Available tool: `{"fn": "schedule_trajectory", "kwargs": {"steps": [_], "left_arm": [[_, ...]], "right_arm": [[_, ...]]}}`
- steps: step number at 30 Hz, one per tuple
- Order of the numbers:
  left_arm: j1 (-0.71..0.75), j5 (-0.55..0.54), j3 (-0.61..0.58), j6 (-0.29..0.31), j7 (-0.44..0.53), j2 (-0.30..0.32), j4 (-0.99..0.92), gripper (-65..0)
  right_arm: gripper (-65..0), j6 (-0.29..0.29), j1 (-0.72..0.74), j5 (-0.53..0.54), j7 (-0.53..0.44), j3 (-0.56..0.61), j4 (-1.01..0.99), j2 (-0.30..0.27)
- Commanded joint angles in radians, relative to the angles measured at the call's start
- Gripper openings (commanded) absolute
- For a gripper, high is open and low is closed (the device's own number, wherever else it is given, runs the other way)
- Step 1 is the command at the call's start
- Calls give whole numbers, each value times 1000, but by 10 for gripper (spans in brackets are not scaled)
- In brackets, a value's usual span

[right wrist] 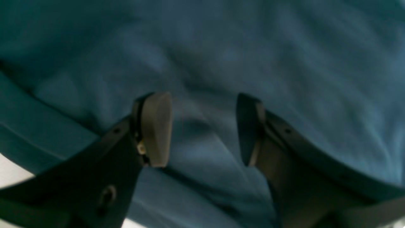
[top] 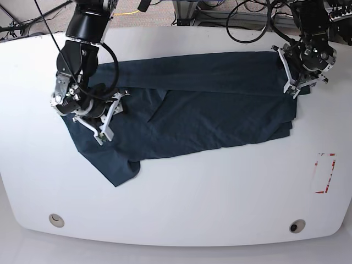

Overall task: Fold the T-shirt properly
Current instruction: 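Release the edge and move the right gripper onto the shirt's sleeve area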

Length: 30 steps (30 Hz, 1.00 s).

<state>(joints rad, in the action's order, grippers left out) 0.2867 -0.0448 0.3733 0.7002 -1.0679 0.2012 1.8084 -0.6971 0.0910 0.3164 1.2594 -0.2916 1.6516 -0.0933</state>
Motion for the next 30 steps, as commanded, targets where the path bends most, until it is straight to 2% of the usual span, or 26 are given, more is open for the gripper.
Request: {"fn": "schedule_trajectory", "kwargs": {"steps": [1, 12, 22, 23, 27, 28, 30], "left_arm": [[-7, 4, 10, -2, 10, 13, 0, -319], [1, 4, 10, -2, 10, 13, -2, -319], [-2, 4, 10, -2, 10, 11, -5, -319], [-2, 4, 10, -2, 10, 11, -5, -319], [-4, 4, 10, -2, 10, 11, -5, -319], [-4, 4, 10, -2, 10, 11, -5, -319], [-5, 4, 8, -2, 10, 11, -5, -319]], "right_arm": [[-336, -1, 29, -1, -57, 33, 3, 8], [-336, -1, 51, -13, -122, 111, -120, 16], [-347, -1, 49, -7, -108, 111, -112, 17], [-355, -1, 49, -7, -108, 111, -110, 17], [-453, -1, 43, -13, -111, 111, -112, 17], [-457, -1, 42, -13, -113, 111, -112, 17], [-423, -1, 40, -13, -113, 111, -112, 16]]}}
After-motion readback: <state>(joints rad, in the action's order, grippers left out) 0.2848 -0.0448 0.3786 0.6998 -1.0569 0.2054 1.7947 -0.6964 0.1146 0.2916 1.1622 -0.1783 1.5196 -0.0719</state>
